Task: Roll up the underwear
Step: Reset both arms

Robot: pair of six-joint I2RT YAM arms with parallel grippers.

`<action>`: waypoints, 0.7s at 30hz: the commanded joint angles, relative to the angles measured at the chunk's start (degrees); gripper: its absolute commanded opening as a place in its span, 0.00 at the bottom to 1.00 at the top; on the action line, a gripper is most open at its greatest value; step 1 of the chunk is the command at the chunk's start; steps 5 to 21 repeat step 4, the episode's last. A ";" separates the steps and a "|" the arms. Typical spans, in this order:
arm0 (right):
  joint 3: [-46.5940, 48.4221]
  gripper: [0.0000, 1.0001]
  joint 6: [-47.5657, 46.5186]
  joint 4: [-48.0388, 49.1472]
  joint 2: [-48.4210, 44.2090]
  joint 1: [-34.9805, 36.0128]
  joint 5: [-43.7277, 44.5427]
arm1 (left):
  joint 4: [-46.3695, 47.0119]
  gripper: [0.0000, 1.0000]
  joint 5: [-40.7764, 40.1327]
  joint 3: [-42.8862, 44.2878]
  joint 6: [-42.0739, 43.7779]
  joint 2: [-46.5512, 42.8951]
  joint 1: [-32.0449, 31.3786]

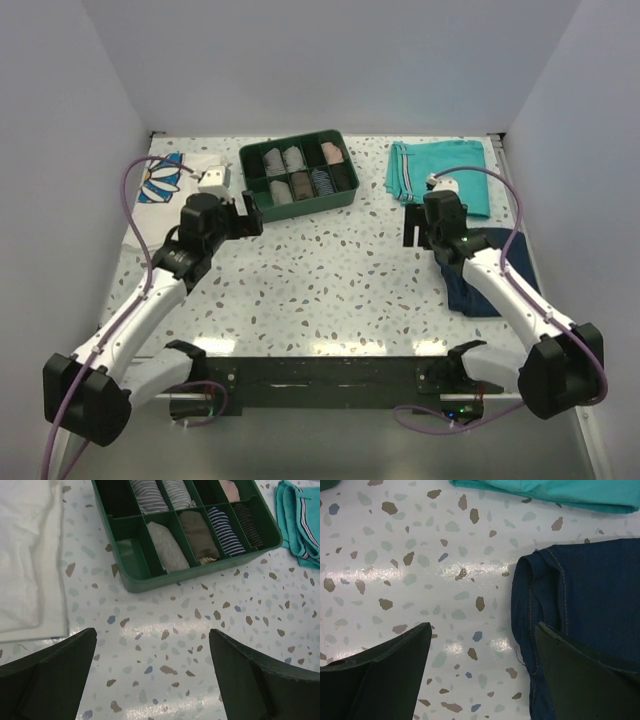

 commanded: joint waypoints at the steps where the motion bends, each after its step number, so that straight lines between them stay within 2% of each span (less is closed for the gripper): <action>1: -4.13 0.88 2.02 4.46 -3.78 -0.22 2.82 | 10.27 1.00 -6.51 -1.33 3.94 -2.13 -0.14; 4: -7.82 0.88 3.08 6.74 -6.50 -0.22 8.08 | 17.40 1.00 -6.59 -5.82 4.81 -5.56 -0.23; 21: -7.82 0.88 3.08 6.74 -6.50 -0.22 8.08 | 17.40 1.00 -6.59 -5.82 4.81 -5.56 -0.23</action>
